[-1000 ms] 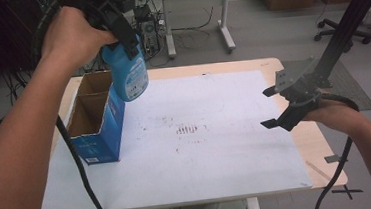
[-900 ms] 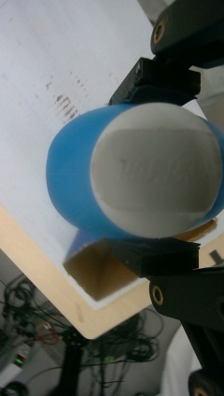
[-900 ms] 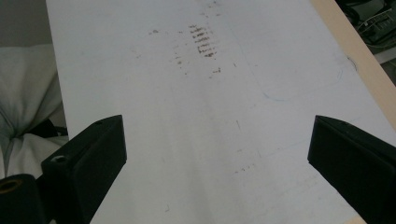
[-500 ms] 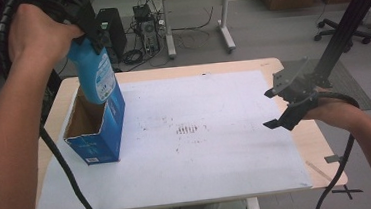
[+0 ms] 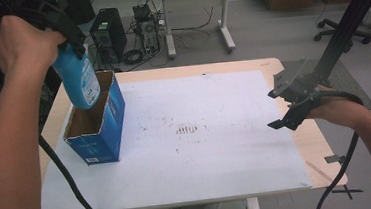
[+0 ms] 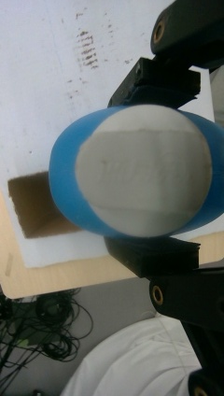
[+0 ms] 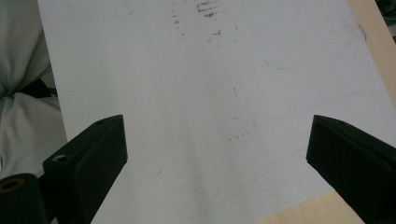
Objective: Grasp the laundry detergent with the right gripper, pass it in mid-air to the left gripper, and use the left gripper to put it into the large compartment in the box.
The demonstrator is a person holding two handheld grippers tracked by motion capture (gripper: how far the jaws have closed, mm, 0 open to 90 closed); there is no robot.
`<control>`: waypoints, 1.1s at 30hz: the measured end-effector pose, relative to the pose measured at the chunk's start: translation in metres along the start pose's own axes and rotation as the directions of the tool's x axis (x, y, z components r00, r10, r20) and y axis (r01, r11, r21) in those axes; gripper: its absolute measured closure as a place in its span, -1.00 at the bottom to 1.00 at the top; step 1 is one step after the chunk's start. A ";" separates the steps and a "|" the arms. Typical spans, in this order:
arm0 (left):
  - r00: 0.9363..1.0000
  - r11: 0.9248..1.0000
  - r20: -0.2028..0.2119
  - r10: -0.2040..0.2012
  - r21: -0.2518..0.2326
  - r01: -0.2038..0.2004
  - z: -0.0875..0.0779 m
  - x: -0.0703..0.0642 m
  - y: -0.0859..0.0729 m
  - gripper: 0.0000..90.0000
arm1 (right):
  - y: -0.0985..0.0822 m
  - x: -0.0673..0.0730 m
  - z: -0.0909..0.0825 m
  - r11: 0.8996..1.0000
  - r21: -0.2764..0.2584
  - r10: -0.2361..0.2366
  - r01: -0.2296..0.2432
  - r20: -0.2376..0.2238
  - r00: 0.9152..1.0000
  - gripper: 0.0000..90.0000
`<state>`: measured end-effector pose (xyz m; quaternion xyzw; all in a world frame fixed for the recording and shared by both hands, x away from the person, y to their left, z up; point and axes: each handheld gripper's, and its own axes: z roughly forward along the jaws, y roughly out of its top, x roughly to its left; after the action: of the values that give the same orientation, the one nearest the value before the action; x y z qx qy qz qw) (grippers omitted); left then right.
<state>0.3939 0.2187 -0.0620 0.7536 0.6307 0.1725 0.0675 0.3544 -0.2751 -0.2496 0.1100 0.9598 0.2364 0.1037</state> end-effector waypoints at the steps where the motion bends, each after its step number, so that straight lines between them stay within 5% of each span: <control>1: 1.000 1.000 -0.002 -0.006 0.002 0.006 0.002 0.002 -0.001 -0.16 | 0.000 0.000 0.000 1.000 0.002 0.000 0.000 0.000 1.000 -0.89; 12: 0.998 0.998 0.001 -0.070 0.001 0.070 0.030 0.014 -0.008 -0.16 | -0.004 -0.001 0.000 1.000 0.018 0.007 -0.007 0.005 1.000 -0.88; 22: 0.997 0.997 0.003 -0.079 0.003 0.079 0.058 0.017 -0.016 -0.16 | -0.007 -0.001 0.001 1.000 0.016 0.016 -0.016 0.002 1.000 -0.87; 33: 0.998 0.998 -0.009 -0.056 0.026 0.057 0.109 0.012 -0.029 -0.16 | -0.009 0.000 0.006 0.999 0.025 0.028 -0.028 -0.001 1.000 -0.86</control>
<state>0.4066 0.2483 -0.1712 0.7356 0.6542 0.1653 0.0601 0.3549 -0.2806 -0.2591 0.1246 0.9612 0.2257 0.0981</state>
